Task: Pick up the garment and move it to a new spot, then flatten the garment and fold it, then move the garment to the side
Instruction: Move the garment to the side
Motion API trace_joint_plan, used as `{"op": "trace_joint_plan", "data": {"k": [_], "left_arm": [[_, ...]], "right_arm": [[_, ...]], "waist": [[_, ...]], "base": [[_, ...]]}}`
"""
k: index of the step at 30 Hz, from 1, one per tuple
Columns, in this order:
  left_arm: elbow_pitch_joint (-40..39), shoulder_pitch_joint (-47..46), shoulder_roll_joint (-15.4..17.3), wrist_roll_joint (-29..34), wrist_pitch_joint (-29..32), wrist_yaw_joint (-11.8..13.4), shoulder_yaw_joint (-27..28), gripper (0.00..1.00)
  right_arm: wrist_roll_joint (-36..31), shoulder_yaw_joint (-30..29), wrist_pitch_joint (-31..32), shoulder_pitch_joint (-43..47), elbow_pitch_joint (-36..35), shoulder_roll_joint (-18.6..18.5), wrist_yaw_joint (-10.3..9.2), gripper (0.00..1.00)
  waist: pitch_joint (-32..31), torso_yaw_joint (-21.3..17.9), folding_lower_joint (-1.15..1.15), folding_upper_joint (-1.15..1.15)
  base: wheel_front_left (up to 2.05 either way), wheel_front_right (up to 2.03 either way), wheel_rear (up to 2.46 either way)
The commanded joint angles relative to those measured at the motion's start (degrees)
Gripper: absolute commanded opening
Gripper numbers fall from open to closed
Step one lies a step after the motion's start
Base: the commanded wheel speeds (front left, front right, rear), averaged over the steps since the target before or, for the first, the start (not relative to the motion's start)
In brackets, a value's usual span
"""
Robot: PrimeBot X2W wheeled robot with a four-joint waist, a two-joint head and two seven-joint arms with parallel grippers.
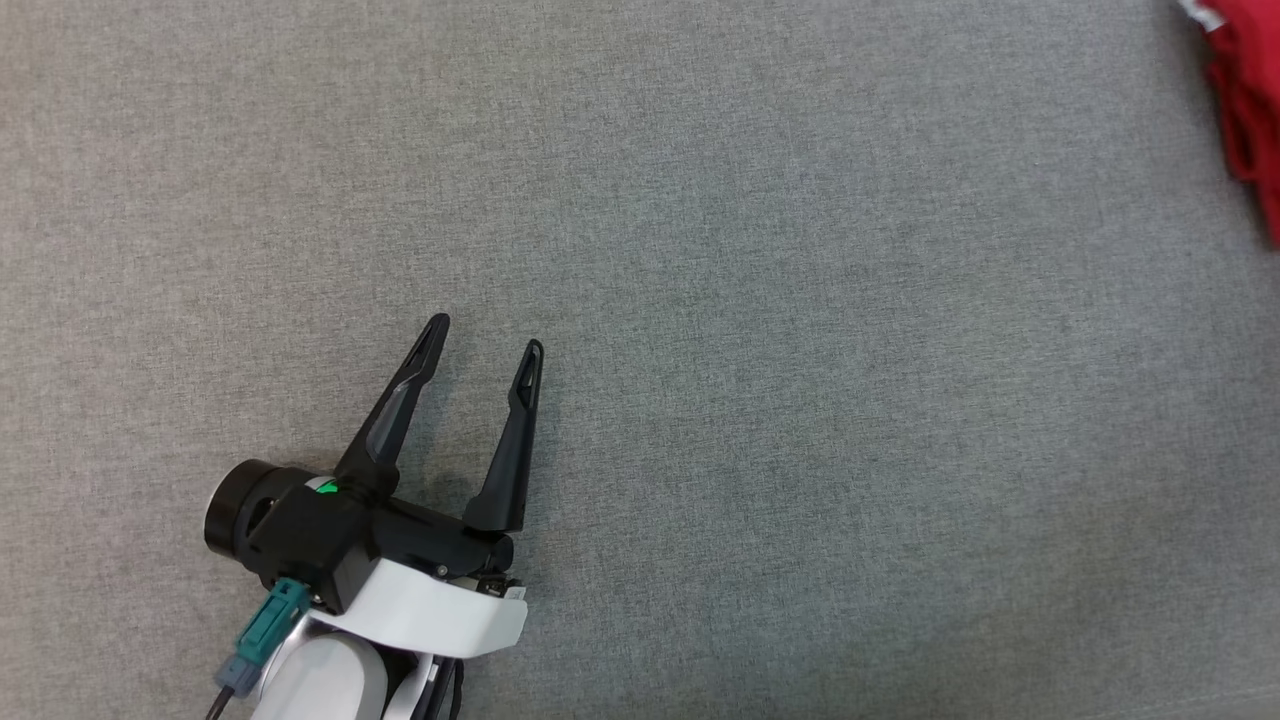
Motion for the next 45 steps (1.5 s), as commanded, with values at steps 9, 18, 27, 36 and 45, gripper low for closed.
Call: {"op": "trace_joint_plan", "data": {"k": [9,18,27,36,45], "left_arm": [[0.8,-1.4,0.3,-0.8,-0.5,0.6,0.4,1.0],[4.2,-1.8,-0.1,-3.1,-2.4,1.4,3.2,1.0],[10.7,-0.7,-1.2,-5.8,-4.3,2.6,7.1,1.0],[15.2,3.2,-2.6,-7.5,-4.7,3.1,10.8,1.0],[16.3,8.4,-3.8,-7.1,-4.7,4.0,13.6,1.0]], "right_arm": [[-1.0,-1.2,-4.3,0.5,0.9,3.2,-0.01,1.0],[1.6,-1.5,-7.2,2.7,-4.6,7.3,-0.01,1.0],[0.4,-9.5,-7.8,12.5,-17.0,11.7,-0.01,1.0],[-9.9,-22.6,-7.7,30.3,-32.4,21.2,0.0,1.0],[-21.1,-31.3,-7.7,47.7,-45.3,29.9,0.0,1.0]], "waist": [[-1.6,-0.7,0.0,0.0],[-6.8,-0.9,0.0,0.0],[-13.9,0.3,0.0,0.0],[-21.1,2.0,0.0,0.0],[-25.7,3.8,0.0,0.0]], "base": [[0.0,0.0,0.0],[0.0,0.0,0.0],[0.0,0.0,0.0],[0.0,0.0,0.0],[0.0,0.0,0.0]]}}
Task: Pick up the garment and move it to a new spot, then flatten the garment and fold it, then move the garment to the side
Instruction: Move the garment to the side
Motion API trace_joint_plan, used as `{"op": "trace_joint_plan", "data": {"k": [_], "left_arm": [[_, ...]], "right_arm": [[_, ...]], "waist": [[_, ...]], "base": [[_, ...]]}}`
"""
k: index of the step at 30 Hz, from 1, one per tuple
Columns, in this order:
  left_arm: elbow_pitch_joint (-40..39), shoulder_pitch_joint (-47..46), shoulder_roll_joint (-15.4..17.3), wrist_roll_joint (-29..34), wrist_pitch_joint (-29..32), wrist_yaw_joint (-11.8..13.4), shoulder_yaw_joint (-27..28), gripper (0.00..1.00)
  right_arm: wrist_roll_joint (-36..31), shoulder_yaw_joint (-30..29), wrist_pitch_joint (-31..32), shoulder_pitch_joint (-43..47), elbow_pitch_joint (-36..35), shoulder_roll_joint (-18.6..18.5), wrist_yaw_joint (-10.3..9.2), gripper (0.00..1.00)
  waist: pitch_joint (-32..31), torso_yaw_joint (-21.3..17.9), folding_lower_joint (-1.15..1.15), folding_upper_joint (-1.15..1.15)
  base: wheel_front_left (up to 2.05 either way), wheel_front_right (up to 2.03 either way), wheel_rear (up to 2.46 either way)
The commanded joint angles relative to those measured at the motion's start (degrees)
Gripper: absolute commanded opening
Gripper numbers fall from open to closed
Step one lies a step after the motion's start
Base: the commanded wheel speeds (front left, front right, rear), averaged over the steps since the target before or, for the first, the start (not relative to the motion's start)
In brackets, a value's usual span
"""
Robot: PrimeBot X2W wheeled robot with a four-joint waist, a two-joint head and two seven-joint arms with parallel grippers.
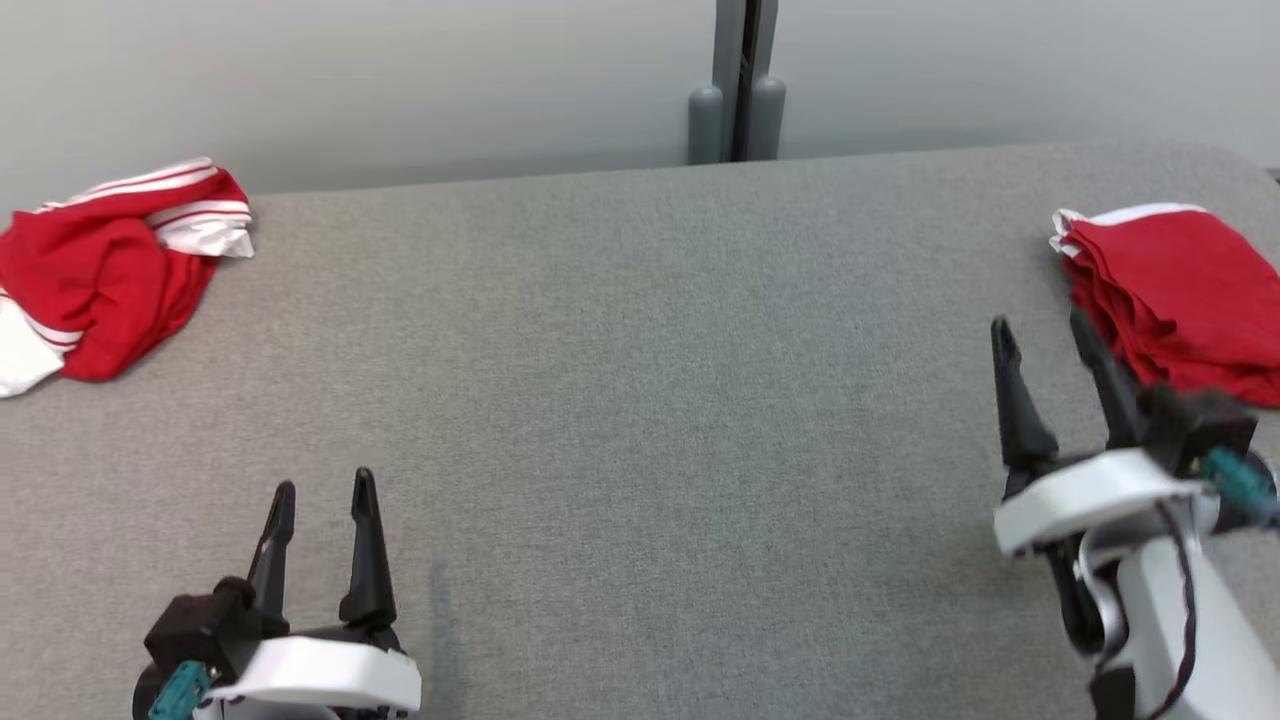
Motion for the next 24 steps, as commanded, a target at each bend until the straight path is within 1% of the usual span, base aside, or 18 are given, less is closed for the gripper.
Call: {"op": "trace_joint_plan", "data": {"k": [1,5,11,18,24], "left_arm": [[0.3,1.2,0.1,0.4,-0.3,0.6,0.4,1.0],[0.9,3.0,-0.1,0.6,-0.3,0.8,0.2,1.0],[2.2,4.4,-0.2,0.1,-0.3,0.9,-1.1,1.0],[2.8,5.0,-0.3,0.0,-0.3,1.5,-1.9,1.0],[2.9,5.3,-0.3,0.2,-0.3,1.6,-2.2,1.0]], "right_arm": [[-2.0,-1.1,0.0,3.0,-2.1,0.8,0.01,1.0],[-4.1,-2.4,0.1,8.7,-6.8,1.9,0.01,1.0],[-1.1,-0.5,0.9,13.8,-12.3,2.0,0.01,1.0],[1.2,1.6,2.1,17.4,-14.1,2.1,0.01,1.0],[1.2,1.8,2.6,18.5,-13.8,2.1,0.01,1.0]], "waist": [[-1.4,0.8,0.0,0.0],[-2.7,1.3,0.0,0.0],[-4.4,1.5,0.0,0.0],[-5.8,1.3,0.0,0.0],[-6.5,1.2,0.0,0.0]], "base": [[0.0,0.0,0.0],[0.0,0.0,0.0],[0.0,0.0,0.0],[0.0,0.0,0.0],[0.0,0.0,0.0]]}}
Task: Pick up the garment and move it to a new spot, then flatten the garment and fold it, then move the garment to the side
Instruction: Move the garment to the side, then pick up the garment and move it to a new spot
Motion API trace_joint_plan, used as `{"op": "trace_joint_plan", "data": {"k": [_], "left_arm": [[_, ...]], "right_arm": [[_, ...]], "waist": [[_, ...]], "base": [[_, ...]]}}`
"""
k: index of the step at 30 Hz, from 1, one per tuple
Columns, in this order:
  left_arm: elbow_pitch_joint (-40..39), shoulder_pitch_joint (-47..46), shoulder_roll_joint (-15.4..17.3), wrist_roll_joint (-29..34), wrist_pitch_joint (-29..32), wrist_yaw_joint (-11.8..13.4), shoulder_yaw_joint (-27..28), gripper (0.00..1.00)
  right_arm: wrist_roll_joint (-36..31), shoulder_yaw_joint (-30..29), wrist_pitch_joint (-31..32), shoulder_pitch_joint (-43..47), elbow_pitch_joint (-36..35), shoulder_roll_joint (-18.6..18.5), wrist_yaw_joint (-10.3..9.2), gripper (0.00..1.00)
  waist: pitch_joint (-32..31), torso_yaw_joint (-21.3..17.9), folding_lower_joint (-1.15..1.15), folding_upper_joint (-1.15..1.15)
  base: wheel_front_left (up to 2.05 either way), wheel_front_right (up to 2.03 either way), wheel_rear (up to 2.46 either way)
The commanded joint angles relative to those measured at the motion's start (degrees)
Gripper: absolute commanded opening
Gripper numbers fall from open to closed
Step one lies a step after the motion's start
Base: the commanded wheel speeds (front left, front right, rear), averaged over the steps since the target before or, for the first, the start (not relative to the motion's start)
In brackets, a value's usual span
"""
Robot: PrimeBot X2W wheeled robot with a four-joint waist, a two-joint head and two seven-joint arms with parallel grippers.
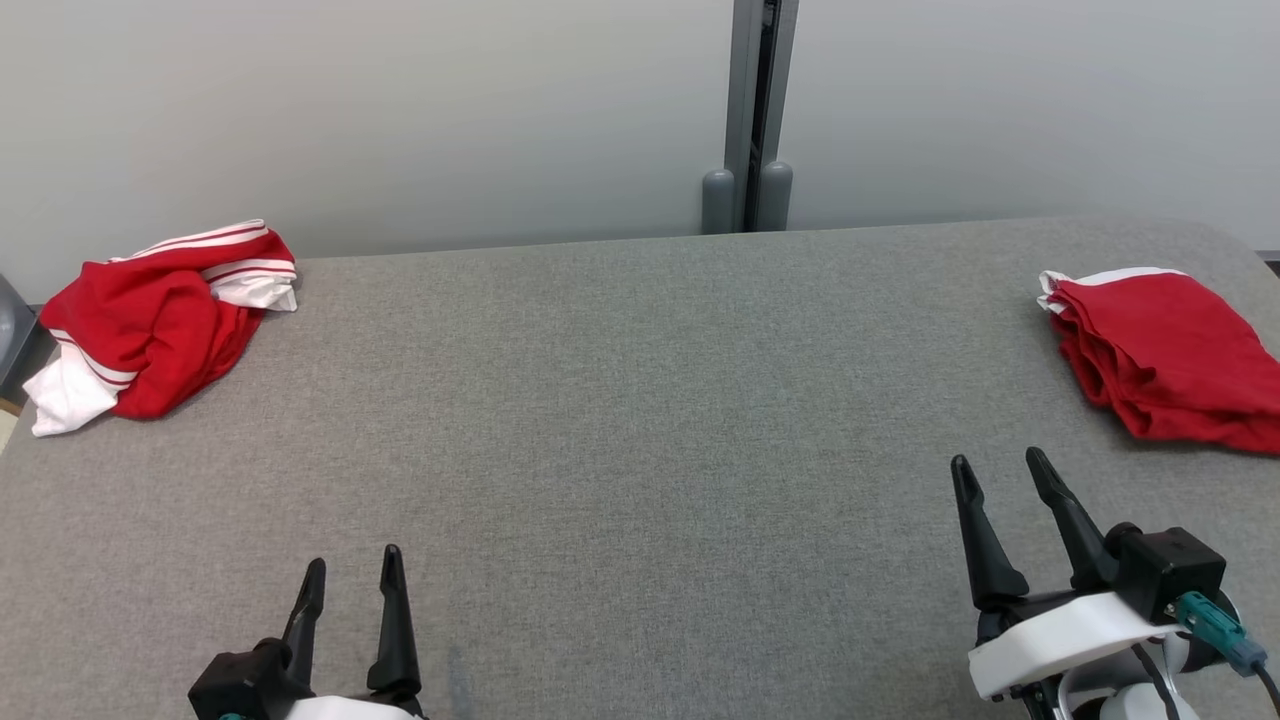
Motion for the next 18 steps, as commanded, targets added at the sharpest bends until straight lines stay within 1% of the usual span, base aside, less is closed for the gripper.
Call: {"op": "trace_joint_plan", "data": {"k": [1,18], "left_arm": [[0.0,0.4,0.2,0.3,-0.3,0.1,0.0,1.0],[-0.7,0.9,0.2,0.8,-0.3,0.3,-0.8,1.0]], "right_arm": [[0.1,0.0,0.2,0.7,0.2,-0.3,0.01,1.0],[0.0,0.1,0.6,1.5,0.1,-0.3,0.01,1.0]], "waist": [[-0.1,0.0,0.0,0.0],[-0.3,1.1,0.0,0.0]], "base": [[0.0,0.0,0.0],[0.0,0.0,0.0]]}}
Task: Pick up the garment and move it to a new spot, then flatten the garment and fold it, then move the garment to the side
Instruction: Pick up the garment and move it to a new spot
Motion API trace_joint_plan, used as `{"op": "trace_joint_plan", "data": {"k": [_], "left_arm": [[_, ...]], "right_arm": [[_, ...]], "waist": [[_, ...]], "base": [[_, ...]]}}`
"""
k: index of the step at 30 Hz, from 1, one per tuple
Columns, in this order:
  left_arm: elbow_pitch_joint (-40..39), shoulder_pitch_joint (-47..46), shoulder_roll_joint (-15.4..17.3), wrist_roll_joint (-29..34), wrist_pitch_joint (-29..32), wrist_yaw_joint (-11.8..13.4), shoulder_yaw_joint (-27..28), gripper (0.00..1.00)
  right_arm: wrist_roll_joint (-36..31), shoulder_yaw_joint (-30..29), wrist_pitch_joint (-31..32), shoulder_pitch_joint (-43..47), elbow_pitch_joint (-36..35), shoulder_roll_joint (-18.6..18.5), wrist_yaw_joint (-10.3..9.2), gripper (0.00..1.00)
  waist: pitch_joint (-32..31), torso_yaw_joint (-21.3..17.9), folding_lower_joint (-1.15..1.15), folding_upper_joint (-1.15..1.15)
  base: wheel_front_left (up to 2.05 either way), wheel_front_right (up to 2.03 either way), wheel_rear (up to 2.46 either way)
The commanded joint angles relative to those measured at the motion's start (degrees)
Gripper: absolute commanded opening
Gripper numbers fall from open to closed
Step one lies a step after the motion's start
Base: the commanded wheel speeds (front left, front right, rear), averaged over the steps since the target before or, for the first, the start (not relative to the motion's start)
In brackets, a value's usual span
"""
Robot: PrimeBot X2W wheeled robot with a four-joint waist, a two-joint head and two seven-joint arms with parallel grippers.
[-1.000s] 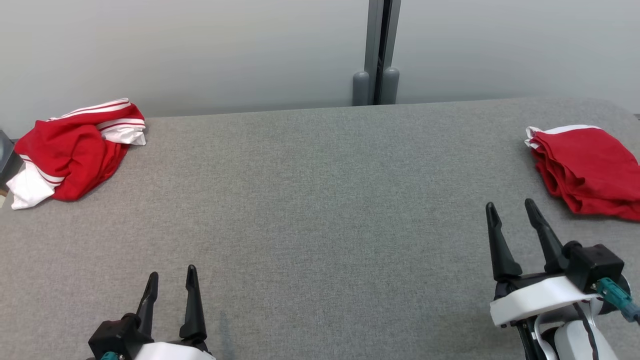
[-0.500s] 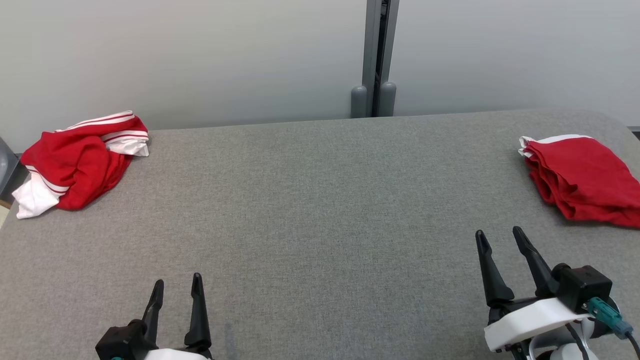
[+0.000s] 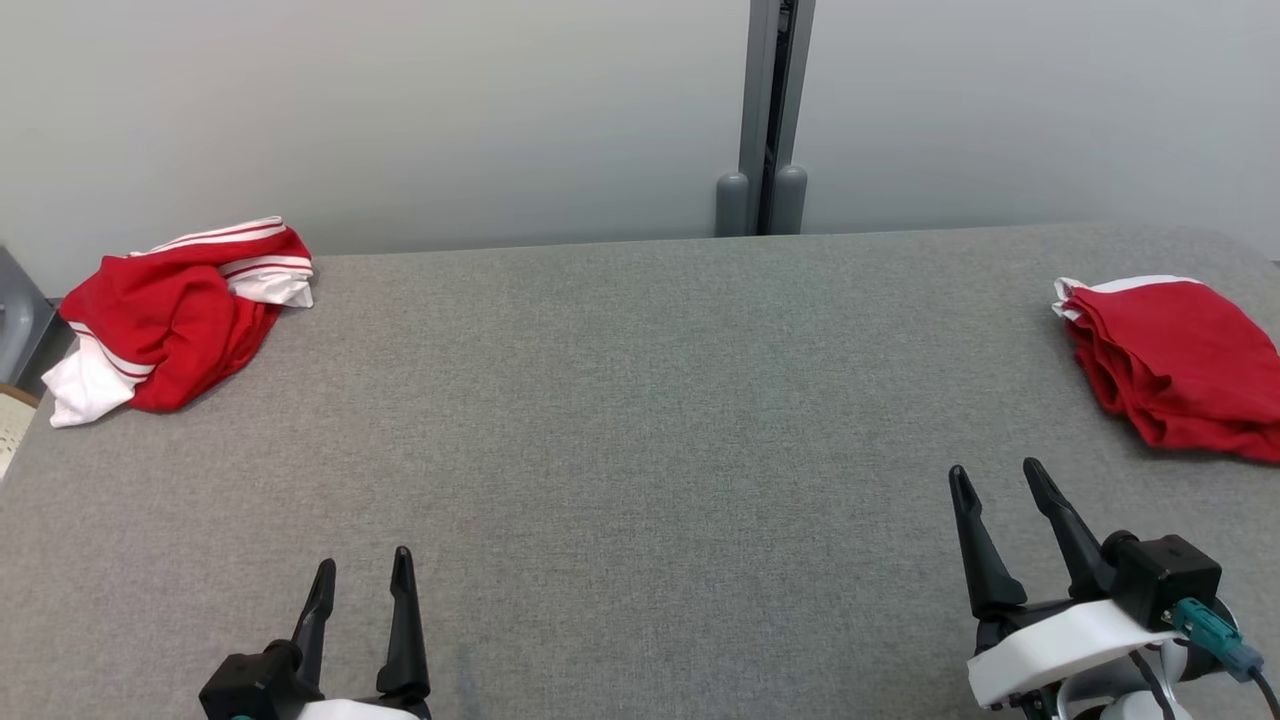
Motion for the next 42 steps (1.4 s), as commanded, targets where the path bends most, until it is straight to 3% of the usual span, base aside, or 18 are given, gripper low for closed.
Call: {"op": "trace_joint_plan", "data": {"k": [1,8,25,34,42], "left_arm": [[-0.2,0.4,0.2,0.3,-0.3,0.3,-0.1,1.0],[-0.3,-0.9,0.2,0.5,-0.3,0.3,-0.1,1.0],[-0.7,-0.8,1.9,2.0,-0.2,-1.0,1.1,1.0],[-0.8,-0.7,2.4,1.5,-0.2,-1.4,1.3,1.0],[-1.6,-1.9,3.3,1.7,-0.2,-1.4,2.2,1.0]], "right_arm": [[-0.1,0.1,0.2,0.5,-0.2,-0.3,0.01,1.0],[-0.1,0.9,0.7,0.5,-0.8,-0.3,0.01,1.0],[0.5,2.1,0.5,0.4,-1.1,-0.3,0.01,1.0],[1.0,2.3,0.4,-0.3,-0.3,-0.3,0.01,1.0],[-0.4,1.3,1.0,-1.0,-1.1,-0.3,0.01,1.0]], "waist": [[0.2,0.4,0.0,0.0],[0.1,4.8,0.0,0.0],[-0.4,25.3,0.0,0.0],[-0.1,29.5,0.0,0.0],[1.7,28.9,0.0,0.0]], "base": [[0.0,0.0,0.0],[0.0,0.0,0.0],[0.0,0.0,0.0],[0.0,0.0,0.0],[0.0,0.0,0.0]]}}
